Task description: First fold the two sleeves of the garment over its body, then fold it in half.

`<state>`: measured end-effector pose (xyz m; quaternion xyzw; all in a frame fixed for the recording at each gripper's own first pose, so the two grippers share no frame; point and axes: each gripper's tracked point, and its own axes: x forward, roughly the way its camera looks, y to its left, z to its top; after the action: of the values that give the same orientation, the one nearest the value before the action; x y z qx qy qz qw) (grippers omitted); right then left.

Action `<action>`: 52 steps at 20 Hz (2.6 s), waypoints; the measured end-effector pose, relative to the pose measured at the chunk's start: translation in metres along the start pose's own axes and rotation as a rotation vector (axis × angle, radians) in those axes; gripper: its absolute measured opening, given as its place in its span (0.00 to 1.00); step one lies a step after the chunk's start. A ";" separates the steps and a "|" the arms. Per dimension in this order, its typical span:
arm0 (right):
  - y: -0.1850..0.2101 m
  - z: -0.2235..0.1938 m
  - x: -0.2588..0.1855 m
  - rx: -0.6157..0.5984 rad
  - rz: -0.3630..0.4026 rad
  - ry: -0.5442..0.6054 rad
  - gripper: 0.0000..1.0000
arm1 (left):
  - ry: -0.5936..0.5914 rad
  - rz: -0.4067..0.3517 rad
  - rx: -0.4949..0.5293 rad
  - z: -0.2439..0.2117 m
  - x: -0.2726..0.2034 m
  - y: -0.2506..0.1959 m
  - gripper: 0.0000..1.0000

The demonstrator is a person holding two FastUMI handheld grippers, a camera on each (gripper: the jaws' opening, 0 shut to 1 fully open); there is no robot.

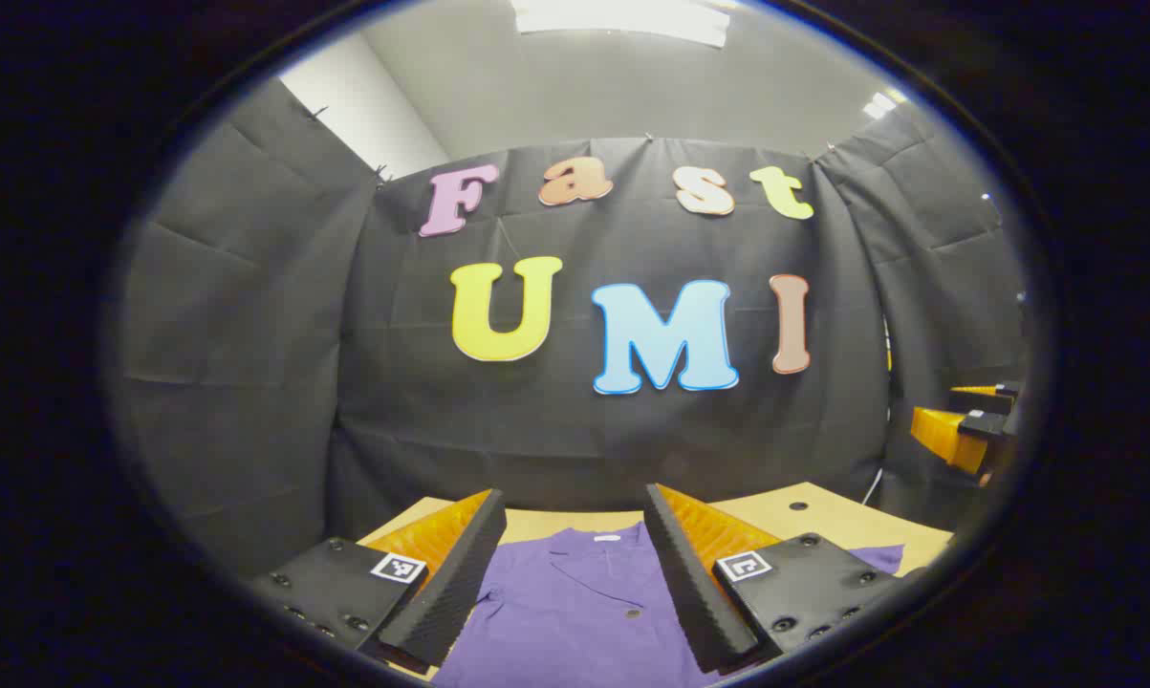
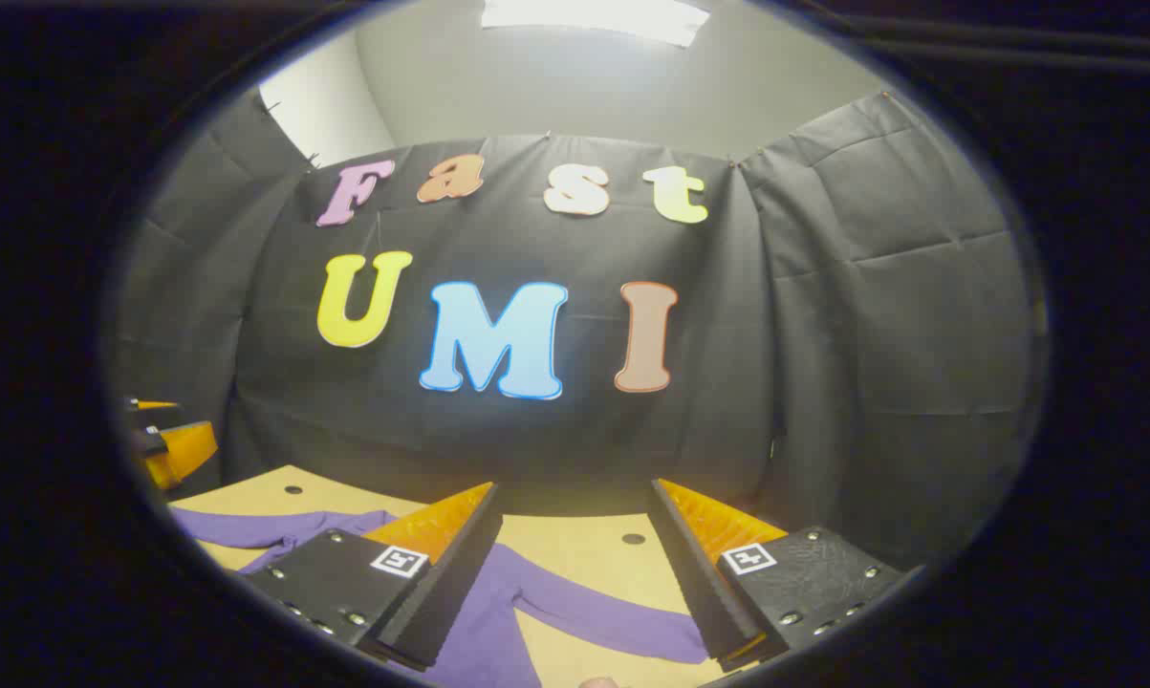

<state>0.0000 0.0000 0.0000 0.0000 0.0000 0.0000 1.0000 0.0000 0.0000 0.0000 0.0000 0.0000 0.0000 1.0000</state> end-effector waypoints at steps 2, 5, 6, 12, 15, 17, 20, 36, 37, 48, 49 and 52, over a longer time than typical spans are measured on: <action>0.010 0.000 0.005 -0.011 0.045 0.000 0.96 | -0.024 0.009 -0.039 0.007 0.007 0.004 0.95; 0.015 -0.010 0.017 0.016 0.019 0.042 0.96 | -0.008 0.006 -0.076 0.004 0.027 0.013 0.92; 0.015 -0.010 0.019 0.030 0.005 0.050 0.96 | -0.001 0.002 -0.068 0.003 0.034 0.015 0.97; 0.014 -0.014 0.027 0.031 -0.073 0.066 0.96 | 0.007 -0.048 -0.014 0.004 0.069 0.020 0.92; 0.014 -0.026 0.031 0.027 -0.083 0.099 0.96 | -0.003 -0.068 0.003 0.003 0.074 0.017 0.92; 0.010 -0.032 0.033 0.014 -0.092 0.115 0.96 | 0.005 -0.076 -0.005 -0.001 0.078 0.014 0.92; -0.010 -0.052 0.038 0.009 -0.126 0.168 0.96 | 0.011 -0.060 0.001 -0.005 0.078 0.019 0.92; -0.139 -0.202 0.050 0.107 -0.399 0.512 0.96 | 0.025 0.099 0.031 -0.015 0.081 0.049 0.92; -0.143 -0.213 0.048 0.118 -0.407 0.541 0.97 | 0.029 0.104 0.031 -0.017 0.081 0.049 0.92; -0.170 -0.324 0.044 0.317 -0.495 0.803 0.97 | 0.062 0.127 0.044 -0.028 0.074 0.050 0.92; -0.171 -0.330 0.044 0.341 -0.500 0.817 0.97 | 0.065 0.129 0.044 -0.030 0.074 0.052 0.92; -0.172 -0.346 0.044 0.366 -0.505 0.849 0.97 | 0.069 0.127 0.046 -0.031 0.072 0.053 0.92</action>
<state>0.0438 -0.1717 -0.3456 0.1748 0.4051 -0.2409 0.8645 0.0721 0.0532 -0.0307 0.0229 0.0344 0.0637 0.9971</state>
